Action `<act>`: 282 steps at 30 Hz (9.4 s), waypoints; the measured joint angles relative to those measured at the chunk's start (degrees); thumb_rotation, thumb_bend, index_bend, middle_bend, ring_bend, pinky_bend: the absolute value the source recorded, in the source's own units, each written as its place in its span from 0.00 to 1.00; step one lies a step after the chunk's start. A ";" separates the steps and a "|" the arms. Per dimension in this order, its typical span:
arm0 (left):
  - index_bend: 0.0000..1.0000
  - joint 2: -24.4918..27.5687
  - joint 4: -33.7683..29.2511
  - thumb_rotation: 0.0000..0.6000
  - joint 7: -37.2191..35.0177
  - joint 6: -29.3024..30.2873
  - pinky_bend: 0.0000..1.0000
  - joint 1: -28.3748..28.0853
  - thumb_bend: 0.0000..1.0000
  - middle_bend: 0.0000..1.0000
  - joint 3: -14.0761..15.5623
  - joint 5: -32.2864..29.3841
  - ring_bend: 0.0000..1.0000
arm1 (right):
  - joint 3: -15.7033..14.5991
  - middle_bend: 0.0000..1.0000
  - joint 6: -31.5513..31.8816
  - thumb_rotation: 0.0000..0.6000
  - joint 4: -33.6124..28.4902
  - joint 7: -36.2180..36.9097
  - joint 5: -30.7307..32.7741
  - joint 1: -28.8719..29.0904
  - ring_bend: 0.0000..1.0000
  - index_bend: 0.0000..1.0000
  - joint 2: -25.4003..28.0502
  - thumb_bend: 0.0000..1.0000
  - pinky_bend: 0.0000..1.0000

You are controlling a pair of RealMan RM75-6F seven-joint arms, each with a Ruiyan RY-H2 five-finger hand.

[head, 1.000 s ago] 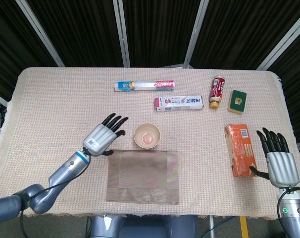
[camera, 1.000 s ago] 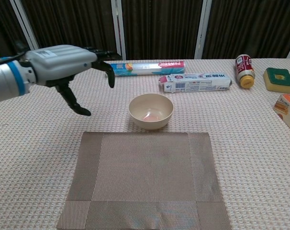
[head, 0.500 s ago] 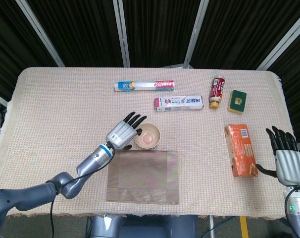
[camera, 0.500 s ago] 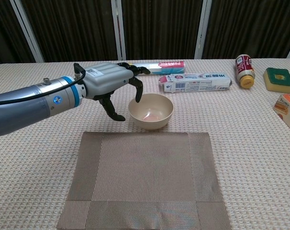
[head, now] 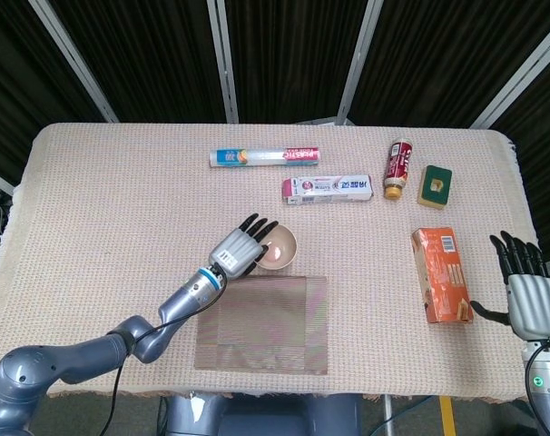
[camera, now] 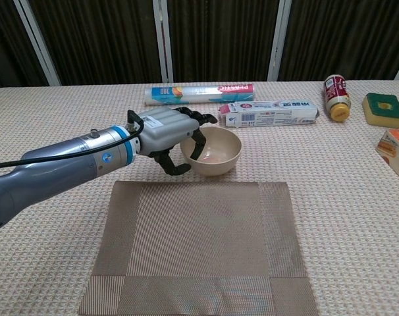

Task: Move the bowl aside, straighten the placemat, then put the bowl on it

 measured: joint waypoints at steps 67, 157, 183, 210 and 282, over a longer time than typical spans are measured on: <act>0.17 18.29 14.72 1.00 -30.90 7.51 0.00 20.34 0.00 0.00 5.52 -2.85 0.00 | -1.10 0.00 -1.17 1.00 -3.19 -2.36 -3.76 0.13 0.00 0.00 -0.14 0.00 0.00; 0.48 15.27 -13.76 1.00 -15.45 21.43 0.00 20.68 0.38 0.00 26.46 30.45 0.00 | -0.36 0.00 0.05 1.00 -2.56 1.39 -3.23 -1.76 0.00 0.00 2.26 0.00 0.00; 0.49 16.53 -19.58 1.00 -13.12 19.19 0.00 18.04 0.38 0.00 23.83 28.80 0.00 | -0.10 0.00 -0.11 1.00 -2.20 0.85 -2.73 -1.75 0.00 0.00 2.17 0.00 0.00; 0.51 18.53 -22.15 1.00 -11.23 14.66 0.00 17.53 0.38 0.00 22.72 23.80 0.00 | 0.07 0.00 -0.28 1.00 -1.71 1.22 -2.52 -1.72 0.00 0.00 2.28 0.00 0.00; 0.73 13.27 -4.39 1.00 -13.13 1.16 0.00 4.99 0.57 0.00 -10.42 -21.36 0.00 | 0.31 0.00 -2.66 1.00 -0.19 0.50 -0.50 -0.94 0.00 0.00 1.60 0.00 0.00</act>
